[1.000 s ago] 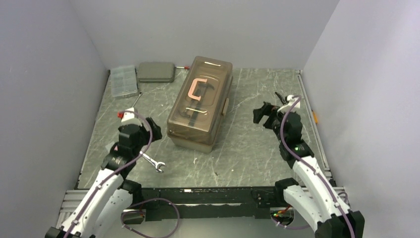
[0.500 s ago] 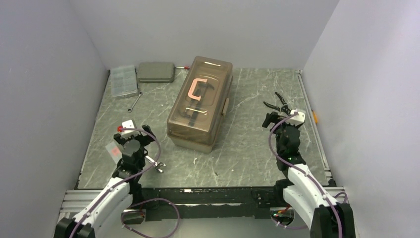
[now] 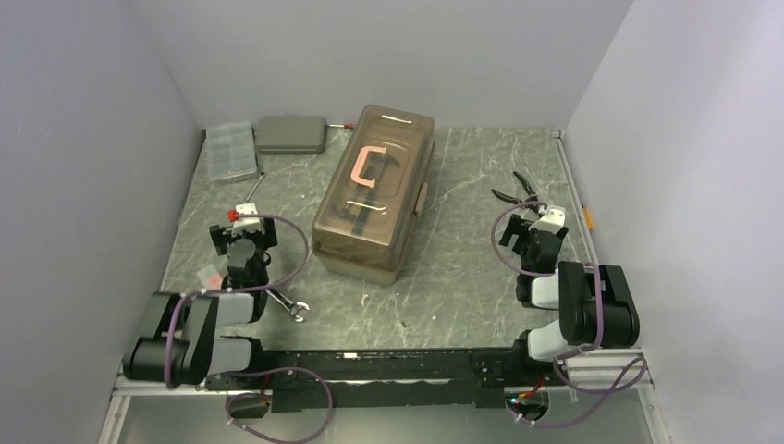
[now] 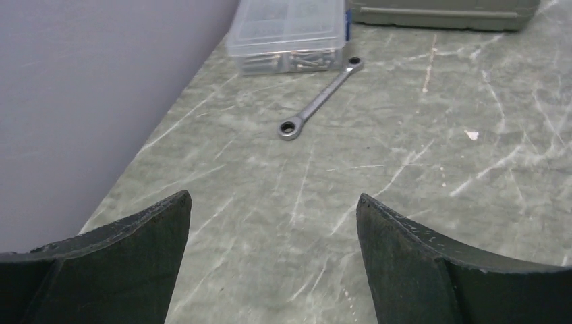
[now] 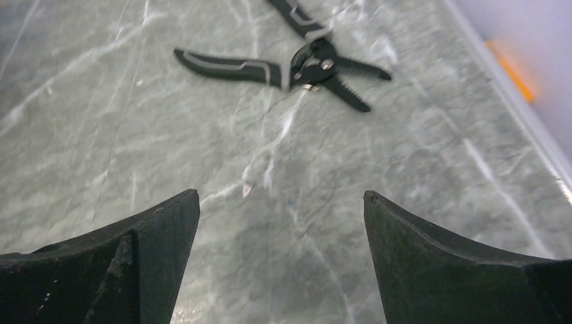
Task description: Pack the tool kit
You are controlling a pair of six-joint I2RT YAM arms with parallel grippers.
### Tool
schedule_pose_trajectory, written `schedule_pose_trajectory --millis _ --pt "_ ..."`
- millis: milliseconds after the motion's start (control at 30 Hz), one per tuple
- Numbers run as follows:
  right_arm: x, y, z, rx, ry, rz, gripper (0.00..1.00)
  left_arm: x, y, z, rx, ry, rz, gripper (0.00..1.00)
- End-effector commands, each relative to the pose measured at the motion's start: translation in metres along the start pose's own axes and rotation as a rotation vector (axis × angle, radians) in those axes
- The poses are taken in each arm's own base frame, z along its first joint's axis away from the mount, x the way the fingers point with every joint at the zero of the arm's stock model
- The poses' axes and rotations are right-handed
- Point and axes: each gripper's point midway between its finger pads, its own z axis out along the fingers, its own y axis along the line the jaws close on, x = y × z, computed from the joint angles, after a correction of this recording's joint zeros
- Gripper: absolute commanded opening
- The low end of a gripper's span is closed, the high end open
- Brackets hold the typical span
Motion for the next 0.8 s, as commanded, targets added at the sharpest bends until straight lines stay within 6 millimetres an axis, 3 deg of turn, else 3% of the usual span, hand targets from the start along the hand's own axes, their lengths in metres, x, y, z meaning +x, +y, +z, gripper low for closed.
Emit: schedule_pose_trajectory --millis 0,33,67,300,767 --pt "-0.039 0.026 0.009 -0.131 -0.143 -0.011 0.95 -0.023 -0.029 0.017 0.142 -0.103 0.003 0.89" --pt "-0.035 0.025 0.009 -0.127 -0.124 -0.012 0.99 -0.021 -0.028 0.02 0.133 -0.086 0.004 0.97" --pt "-0.035 0.025 0.009 -0.125 -0.119 -0.013 1.0 -0.019 -0.029 0.021 0.139 -0.075 0.0 0.99" --pt "-0.033 0.038 0.011 -0.192 -0.105 -0.056 1.0 -0.02 -0.028 0.021 0.138 -0.081 -0.001 0.99" --pt "-0.034 0.038 0.011 -0.194 -0.108 -0.057 1.0 -0.017 -0.031 0.026 0.177 -0.048 -0.009 0.99"
